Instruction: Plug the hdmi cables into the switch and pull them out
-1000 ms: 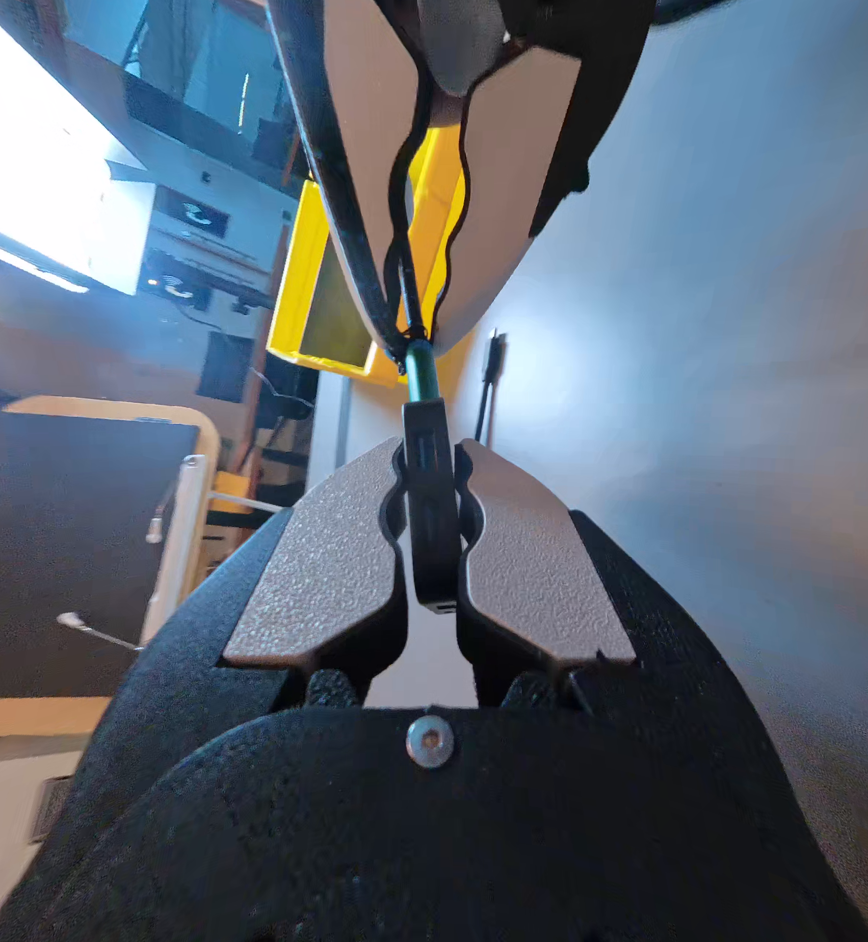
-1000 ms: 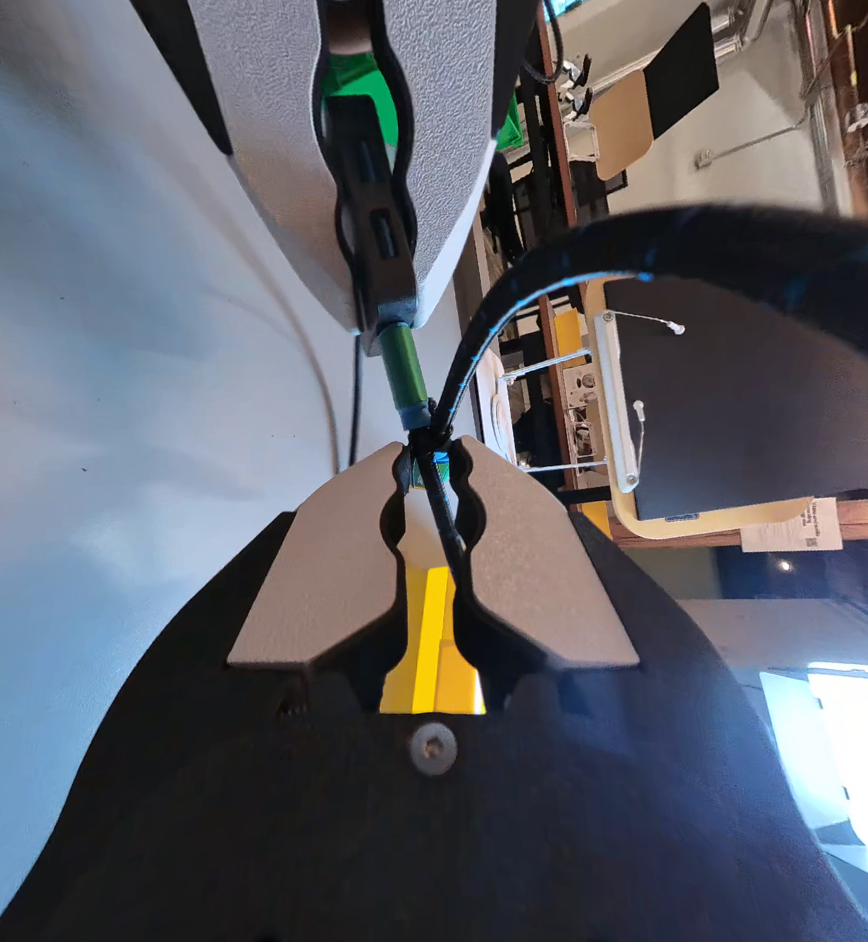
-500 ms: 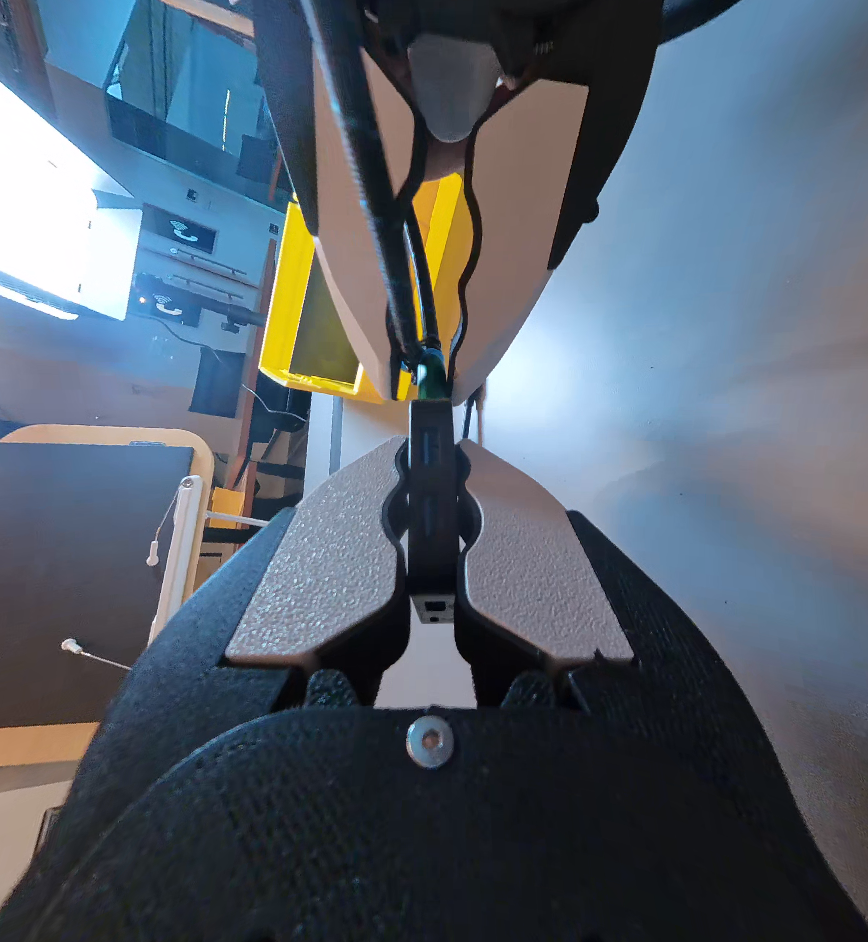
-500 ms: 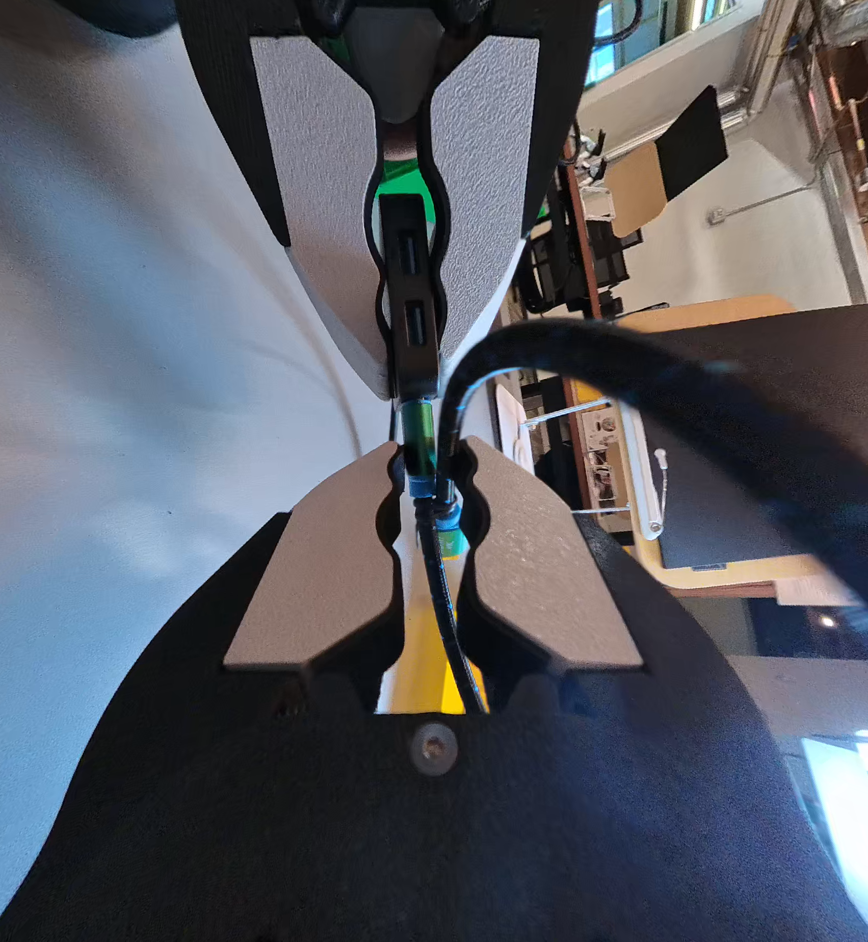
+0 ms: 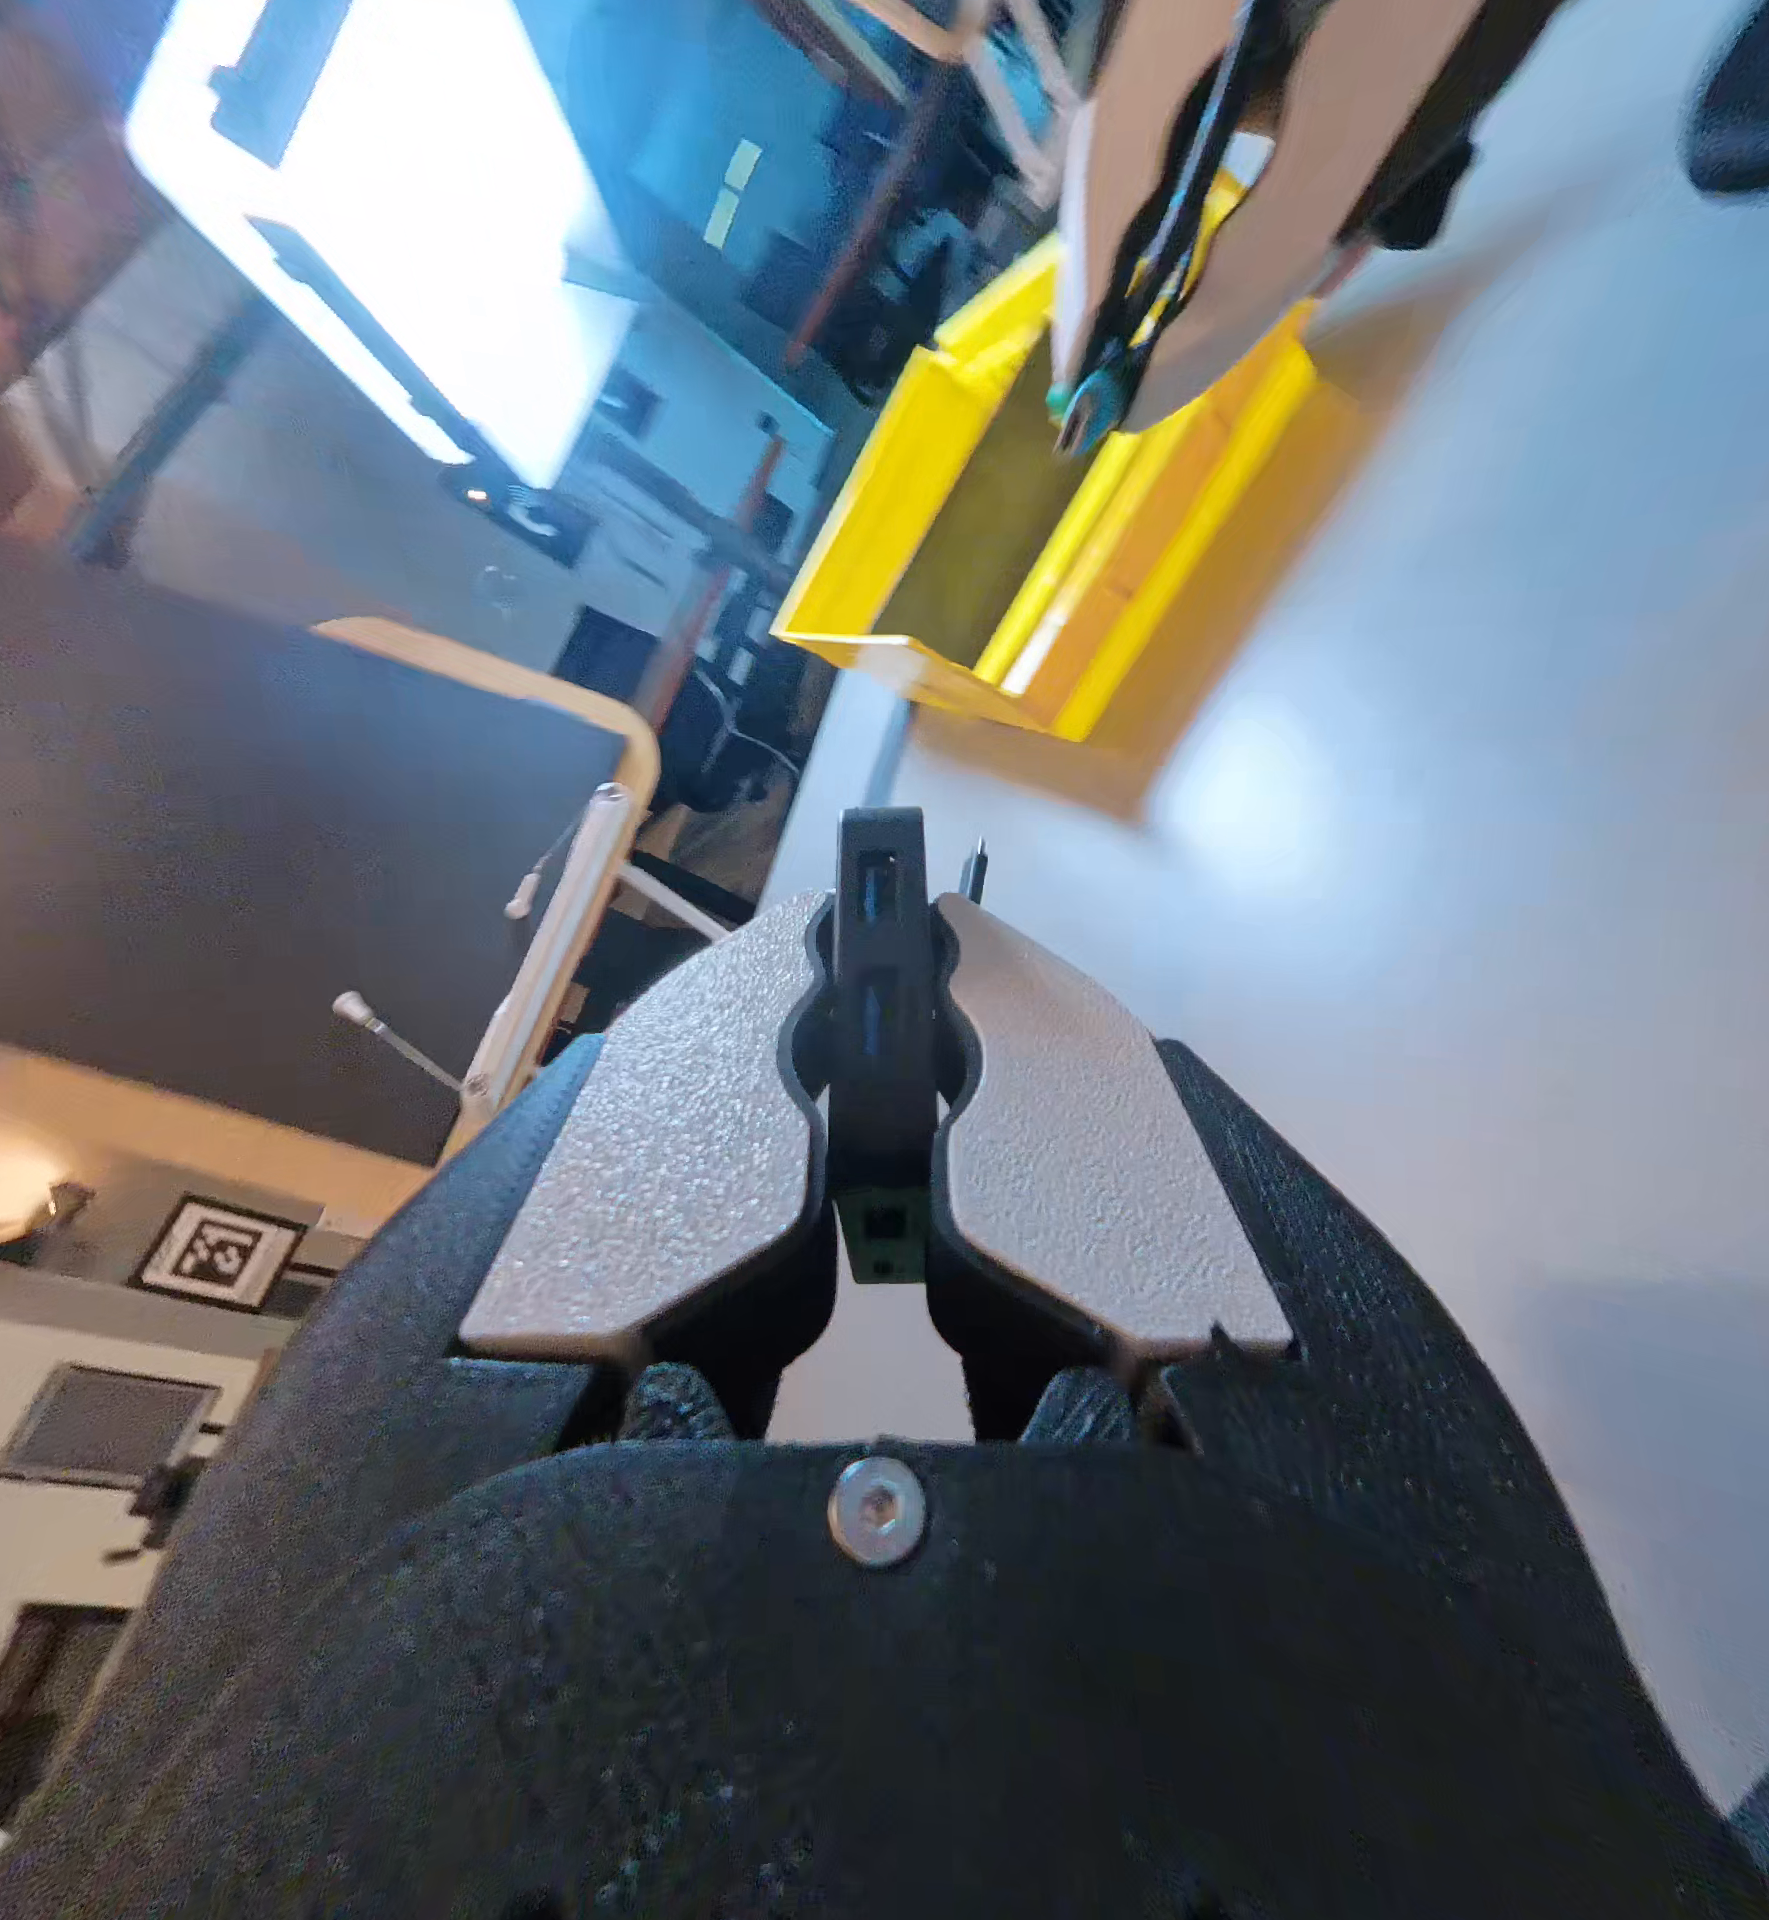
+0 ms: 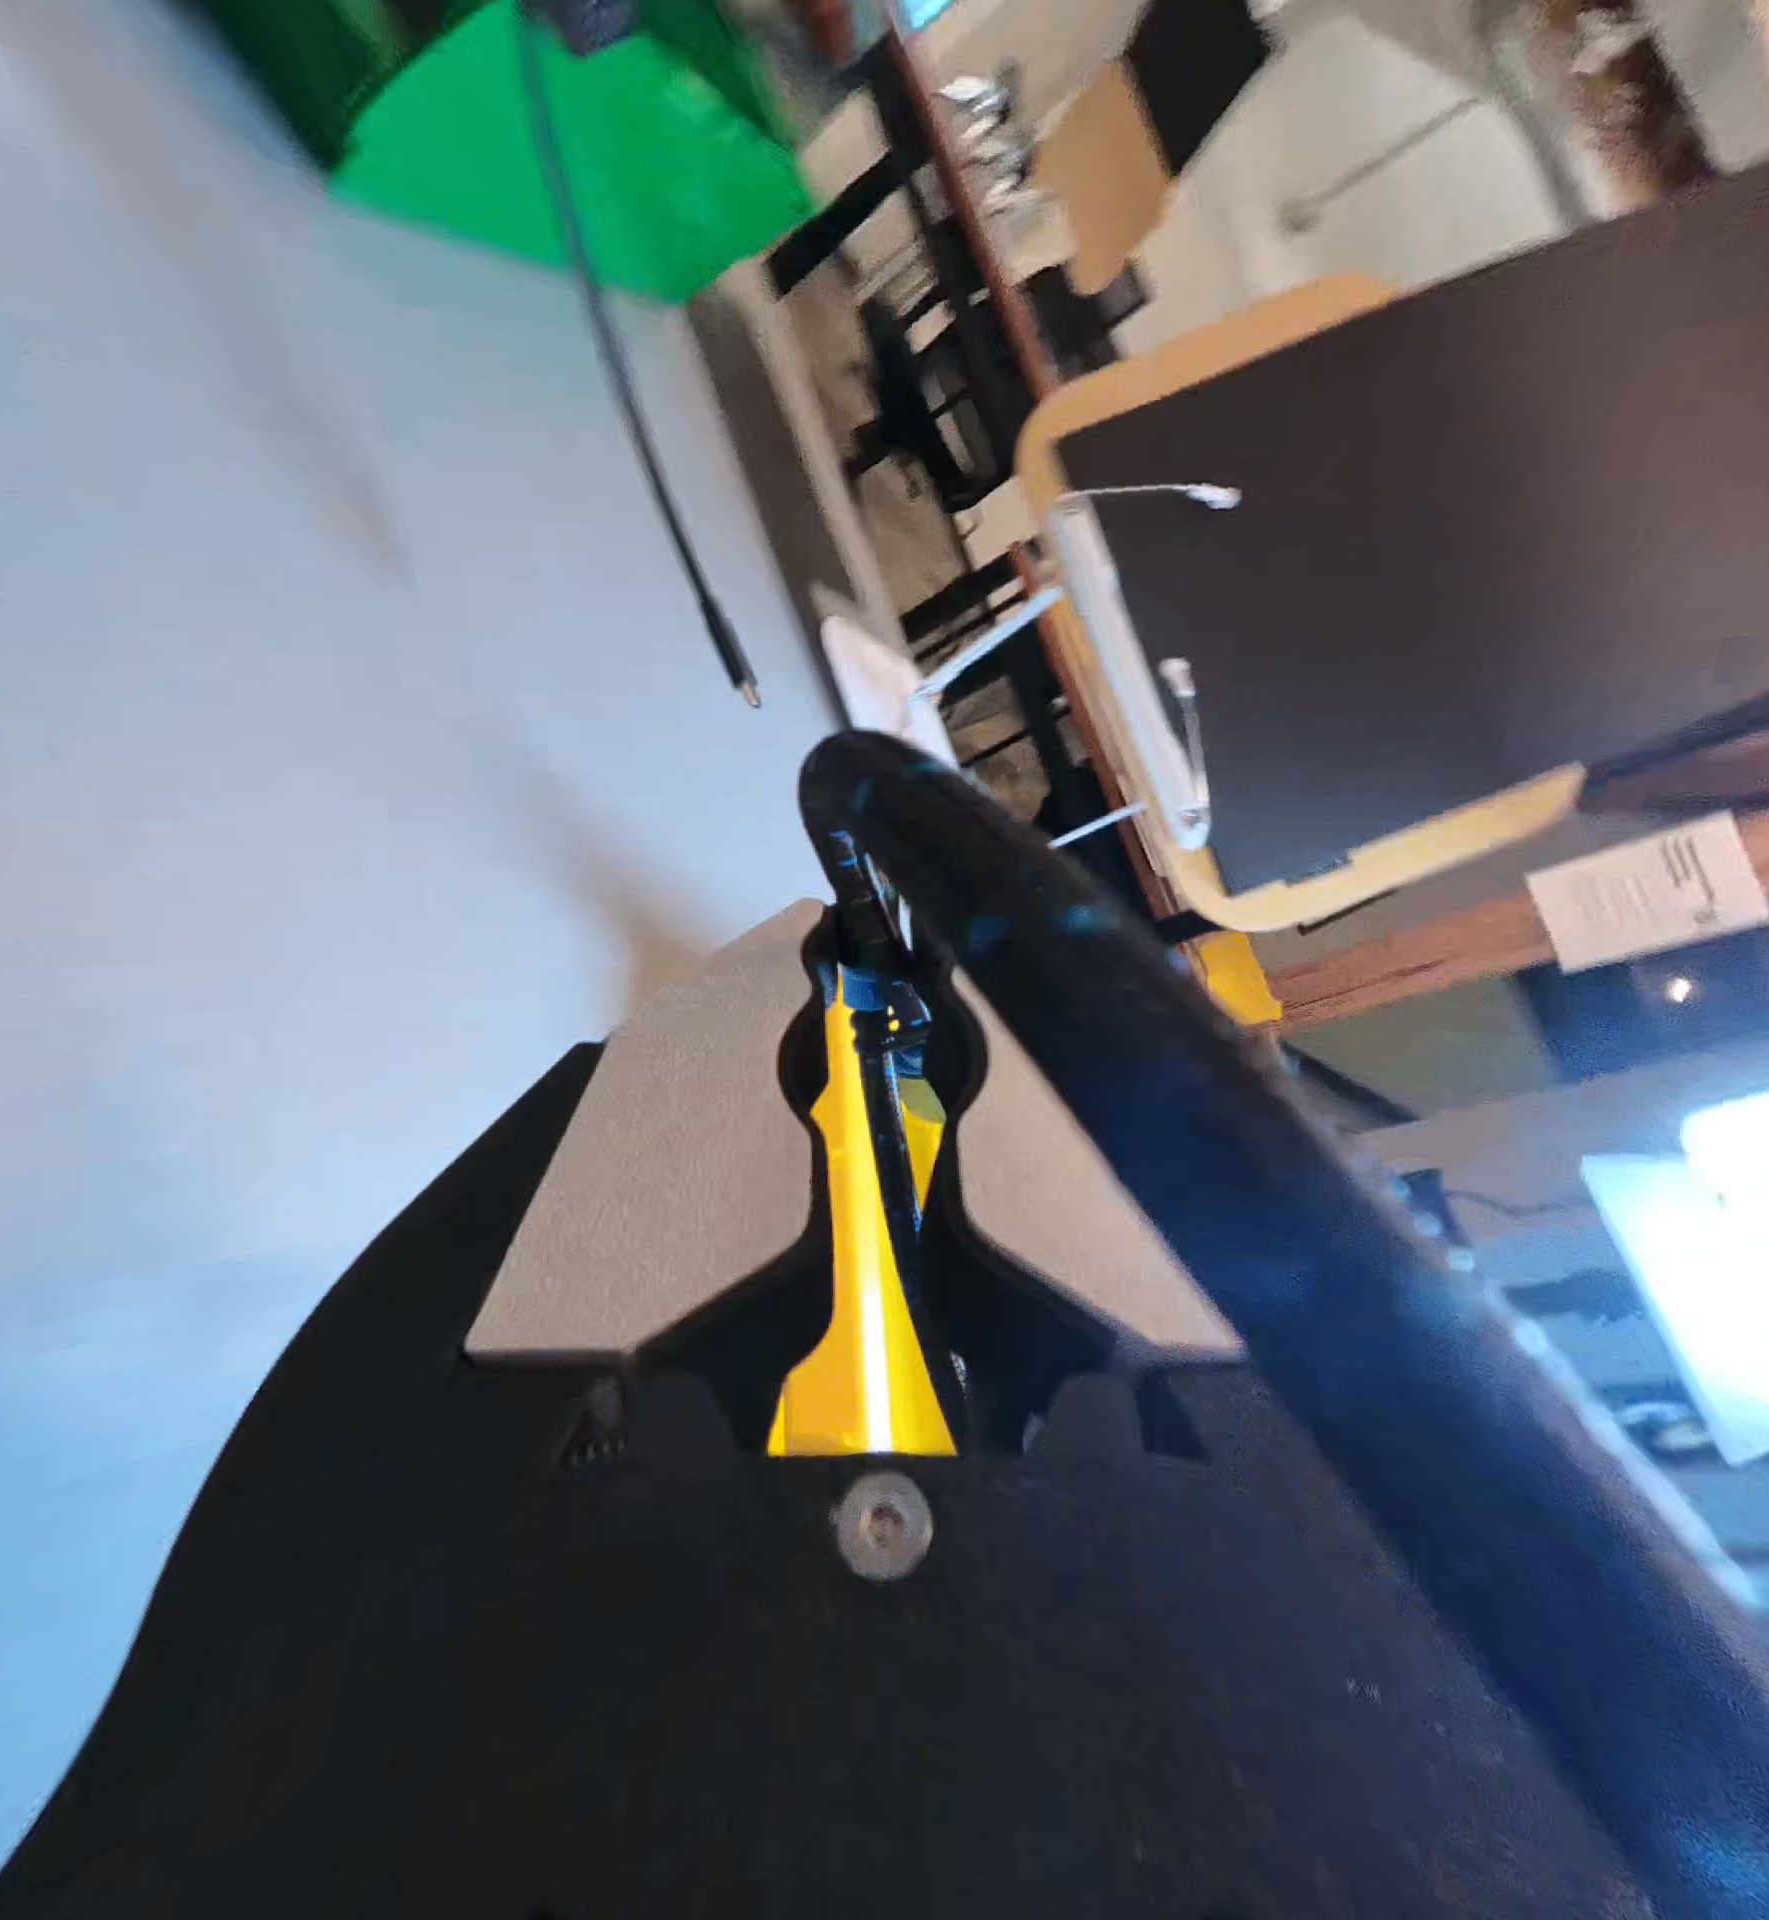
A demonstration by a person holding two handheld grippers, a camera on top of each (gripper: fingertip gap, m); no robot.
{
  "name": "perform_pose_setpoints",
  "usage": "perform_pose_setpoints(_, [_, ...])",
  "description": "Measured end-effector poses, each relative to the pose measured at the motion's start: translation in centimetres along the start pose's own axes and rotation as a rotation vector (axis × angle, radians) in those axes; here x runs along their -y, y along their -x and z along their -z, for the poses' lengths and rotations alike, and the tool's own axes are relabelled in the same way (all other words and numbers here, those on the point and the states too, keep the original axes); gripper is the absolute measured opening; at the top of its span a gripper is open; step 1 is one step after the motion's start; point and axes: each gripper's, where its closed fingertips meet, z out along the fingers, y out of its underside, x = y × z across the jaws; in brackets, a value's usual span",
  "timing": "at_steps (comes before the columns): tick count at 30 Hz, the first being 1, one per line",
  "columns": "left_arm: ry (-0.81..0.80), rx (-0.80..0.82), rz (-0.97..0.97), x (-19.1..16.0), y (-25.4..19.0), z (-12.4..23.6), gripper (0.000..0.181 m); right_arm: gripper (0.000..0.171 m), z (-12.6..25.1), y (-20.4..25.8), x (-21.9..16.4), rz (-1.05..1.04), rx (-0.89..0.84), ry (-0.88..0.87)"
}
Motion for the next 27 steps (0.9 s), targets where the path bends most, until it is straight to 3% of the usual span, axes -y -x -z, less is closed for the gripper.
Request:
perform_pose_setpoints(1, [-0.032,0.034,0.049,0.0,0.9,0.5,0.015,0.014,0.4,-1.3,0.3,-0.094,-0.017,-0.029])
perform_pose_setpoints(6, [-0.174,0.033,0.276,1.5,1.8,0.5,0.015,0.016,0.0,-5.1,-3.3,-0.34,0.026,0.108])
perform_pose_setpoints(12, [-0.265,-0.032,0.441,2.3,1.2,0.2,0.015,0.011,-4.4,-5.3,-9.4,-0.771,0.339,0.339])
perform_pose_setpoints(17, [-0.246,-0.06,0.471,1.4,0.5,-0.3,0.014,0.036,-7.1,-4.3,-13.1,-1.051,0.48,0.488])
perform_pose_setpoints(21, [-0.264,-0.076,0.507,1.4,0.4,-0.4,0.014,0.065,-6.0,-4.9,-13.6,-1.01,0.44,0.532])
perform_pose_setpoints(27, [-0.264,-0.086,0.515,1.6,0.0,-0.7,0.015,0.075,-1.9,-6.1,-12.9,-0.86,0.458,0.633])
